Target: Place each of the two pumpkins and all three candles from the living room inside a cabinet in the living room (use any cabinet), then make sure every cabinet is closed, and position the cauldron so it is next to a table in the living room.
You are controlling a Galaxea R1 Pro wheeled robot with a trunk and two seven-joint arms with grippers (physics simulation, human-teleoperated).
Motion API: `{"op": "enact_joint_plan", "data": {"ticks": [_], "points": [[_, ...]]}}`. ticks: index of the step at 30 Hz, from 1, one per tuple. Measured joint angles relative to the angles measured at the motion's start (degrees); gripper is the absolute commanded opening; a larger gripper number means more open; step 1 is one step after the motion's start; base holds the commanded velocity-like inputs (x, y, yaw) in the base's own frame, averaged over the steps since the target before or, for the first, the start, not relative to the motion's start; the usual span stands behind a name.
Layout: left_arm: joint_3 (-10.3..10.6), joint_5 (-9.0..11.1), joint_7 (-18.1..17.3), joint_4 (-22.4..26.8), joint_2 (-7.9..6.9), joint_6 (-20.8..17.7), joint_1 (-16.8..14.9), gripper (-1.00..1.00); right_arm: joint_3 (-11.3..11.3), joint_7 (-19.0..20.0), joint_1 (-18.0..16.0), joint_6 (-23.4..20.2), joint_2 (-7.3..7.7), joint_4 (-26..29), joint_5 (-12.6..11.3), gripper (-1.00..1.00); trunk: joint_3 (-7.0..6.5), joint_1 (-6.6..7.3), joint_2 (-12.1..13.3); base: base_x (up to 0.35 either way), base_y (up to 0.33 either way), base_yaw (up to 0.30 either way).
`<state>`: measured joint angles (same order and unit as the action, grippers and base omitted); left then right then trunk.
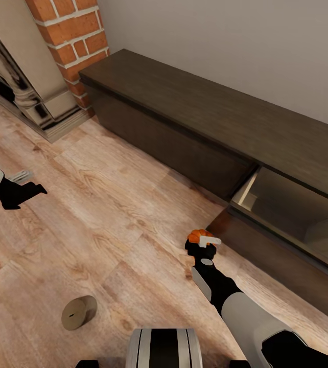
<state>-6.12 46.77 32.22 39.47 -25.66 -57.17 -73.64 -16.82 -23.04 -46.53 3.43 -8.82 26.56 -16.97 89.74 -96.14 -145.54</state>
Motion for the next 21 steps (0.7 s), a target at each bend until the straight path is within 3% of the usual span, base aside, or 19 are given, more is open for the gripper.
{"op": "enact_joint_plan", "data": {"ticks": [5, 7, 10, 21], "points": [[0.0, 0.0, -0.1, 0.0, 0.00, 0.0, 0.0, 1.00, 0.0, 0.0, 0.0, 0.0, 0.00, 0.0, 0.0, 1.00, 0.00, 0.00, 0.0, 0.000, 0.000, 0.000], [0.0, 0.0, -0.1, 0.0, -0.02, 0.0, 0.0, 1.00, 0.0, -0.5, -0.1, 0.1, 0.02, 0.1, 1.2, 1.00, 0.43, -0.04, 0.0, 0.000, 0.000, 0.000], [0.0, 0.0, -0.1, 0.0, -0.08, 0.0, 0.0, 1.00, 0.0, -0.9, 0.0, 0.1, 0.02, 2.1, 1.0, 1.00, 1.09, -0.12, -0.1, 0.000, 0.000, 0.000], [0.0, 0.1, -0.1, -0.1, -0.16, -0.1, 0.0, 1.00, 0.0, -1.0, 0.0, -0.1, 0.01, 2.0, 1.0, 1.00, 1.10, -0.11, -0.1, 0.000, 0.000, 0.000]]}}
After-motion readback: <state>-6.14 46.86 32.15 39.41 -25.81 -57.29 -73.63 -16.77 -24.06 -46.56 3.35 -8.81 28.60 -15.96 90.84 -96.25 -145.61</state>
